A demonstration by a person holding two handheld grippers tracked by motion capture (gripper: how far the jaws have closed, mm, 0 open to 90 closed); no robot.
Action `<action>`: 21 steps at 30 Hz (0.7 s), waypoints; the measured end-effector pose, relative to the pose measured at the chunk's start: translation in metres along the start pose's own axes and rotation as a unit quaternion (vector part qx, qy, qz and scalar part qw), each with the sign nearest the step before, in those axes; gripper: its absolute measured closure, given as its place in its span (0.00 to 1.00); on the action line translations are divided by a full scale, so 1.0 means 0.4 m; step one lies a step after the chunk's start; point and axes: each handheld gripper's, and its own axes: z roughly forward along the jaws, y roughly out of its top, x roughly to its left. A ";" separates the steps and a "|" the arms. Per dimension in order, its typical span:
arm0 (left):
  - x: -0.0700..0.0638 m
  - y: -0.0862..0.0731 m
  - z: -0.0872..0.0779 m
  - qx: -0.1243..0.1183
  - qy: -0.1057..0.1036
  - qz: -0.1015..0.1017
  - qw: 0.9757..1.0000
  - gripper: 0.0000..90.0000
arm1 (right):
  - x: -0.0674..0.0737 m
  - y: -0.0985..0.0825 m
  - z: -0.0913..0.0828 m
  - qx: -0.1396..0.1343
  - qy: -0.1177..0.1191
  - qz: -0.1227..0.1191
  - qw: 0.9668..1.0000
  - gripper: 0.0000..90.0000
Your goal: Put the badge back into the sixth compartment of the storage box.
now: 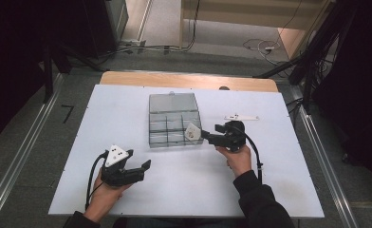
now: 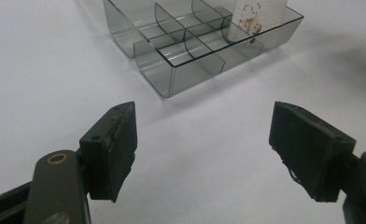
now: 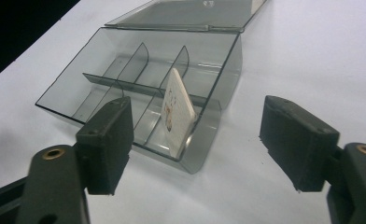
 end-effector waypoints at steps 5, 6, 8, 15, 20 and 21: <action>0.001 0.000 -0.001 0.000 0.002 0.000 1.000 0.26 | -0.011 -0.013 -0.016 0.003 -0.006 -0.001 1.000 0.24; 0.001 0.000 -0.001 0.000 0.002 0.000 1.000 0.26 | -0.013 -0.016 -0.020 0.005 -0.007 -0.001 1.000 0.24; 0.001 0.000 0.000 0.000 0.002 -0.001 1.000 0.26 | -0.017 -0.023 -0.026 0.005 -0.007 0.000 1.000 0.24; 0.000 0.000 0.001 0.000 0.002 -0.001 1.000 0.26 | -0.027 -0.042 -0.051 0.005 -0.011 -0.003 1.000 0.23; 0.002 0.000 0.000 0.000 0.004 -0.001 1.000 0.26 | -0.038 -0.056 -0.069 0.007 -0.018 -0.005 1.000 0.23; 0.002 0.000 0.000 -0.001 0.005 -0.001 1.000 0.26 | -0.041 -0.059 -0.073 0.007 -0.019 -0.005 1.000 0.23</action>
